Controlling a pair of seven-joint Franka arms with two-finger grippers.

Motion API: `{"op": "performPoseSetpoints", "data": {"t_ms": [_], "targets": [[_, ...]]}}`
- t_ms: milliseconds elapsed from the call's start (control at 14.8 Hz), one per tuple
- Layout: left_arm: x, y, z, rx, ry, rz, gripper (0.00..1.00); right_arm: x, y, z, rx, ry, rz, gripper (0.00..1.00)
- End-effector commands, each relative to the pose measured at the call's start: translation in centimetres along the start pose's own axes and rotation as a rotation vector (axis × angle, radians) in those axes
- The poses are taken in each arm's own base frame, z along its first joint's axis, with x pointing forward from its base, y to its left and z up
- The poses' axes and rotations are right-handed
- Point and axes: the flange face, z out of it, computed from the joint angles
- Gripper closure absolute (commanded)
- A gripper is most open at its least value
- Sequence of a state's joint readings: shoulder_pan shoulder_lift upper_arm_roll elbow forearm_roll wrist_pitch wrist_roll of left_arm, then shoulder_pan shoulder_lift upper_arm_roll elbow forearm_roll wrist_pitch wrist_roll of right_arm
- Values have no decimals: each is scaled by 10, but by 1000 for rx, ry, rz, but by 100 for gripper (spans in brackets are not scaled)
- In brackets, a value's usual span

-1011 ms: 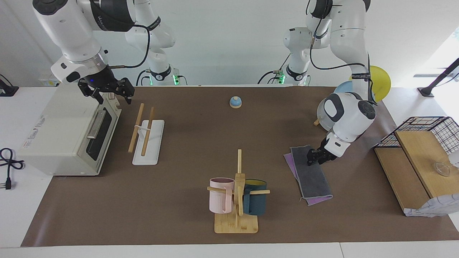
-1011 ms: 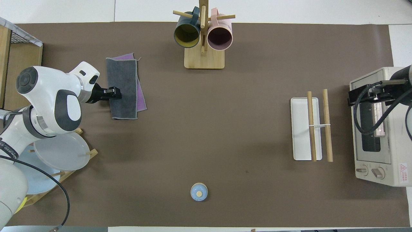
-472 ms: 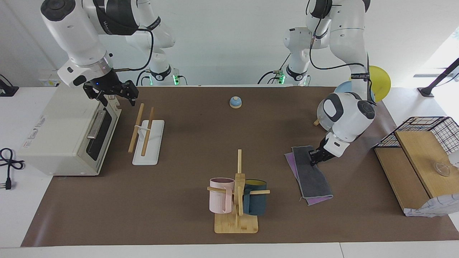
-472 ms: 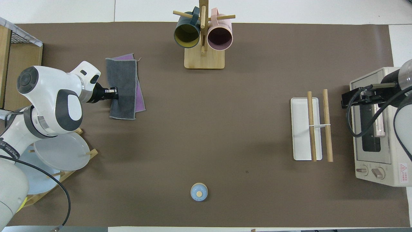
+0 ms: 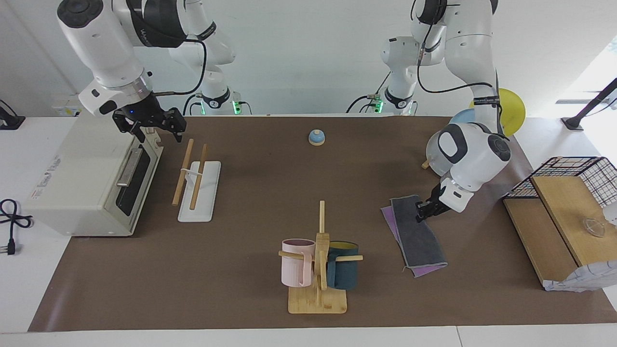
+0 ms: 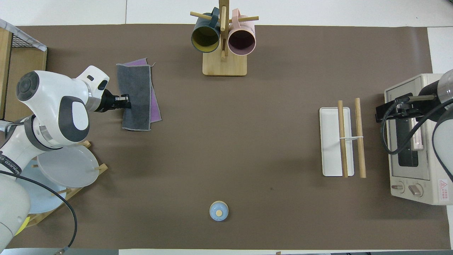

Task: Fold towel and hang on rack
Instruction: 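Lift the folded towel with the left gripper while the right gripper approaches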

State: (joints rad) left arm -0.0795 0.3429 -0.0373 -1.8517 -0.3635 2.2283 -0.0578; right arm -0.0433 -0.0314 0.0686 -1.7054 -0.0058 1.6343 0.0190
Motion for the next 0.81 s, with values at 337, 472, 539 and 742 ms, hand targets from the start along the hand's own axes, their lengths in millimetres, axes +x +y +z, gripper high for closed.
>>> {"op": "performPoseSetpoints", "data": {"t_ms": [337,472,539,742], "targets": [[-5,69,-88,-40,-19,-341,100,0,-27,0,301,-20,330,0],[-12,95,-107,-44,-29,-485,100,1,-36,3,389,-48,468,0],[-17,110,-111,-47,-32,-568,100,1,-40,8,455,-70,576,0],[-40,144,-141,-89,-27,-818,100,7,-50,11,662,-139,848,0]]}}
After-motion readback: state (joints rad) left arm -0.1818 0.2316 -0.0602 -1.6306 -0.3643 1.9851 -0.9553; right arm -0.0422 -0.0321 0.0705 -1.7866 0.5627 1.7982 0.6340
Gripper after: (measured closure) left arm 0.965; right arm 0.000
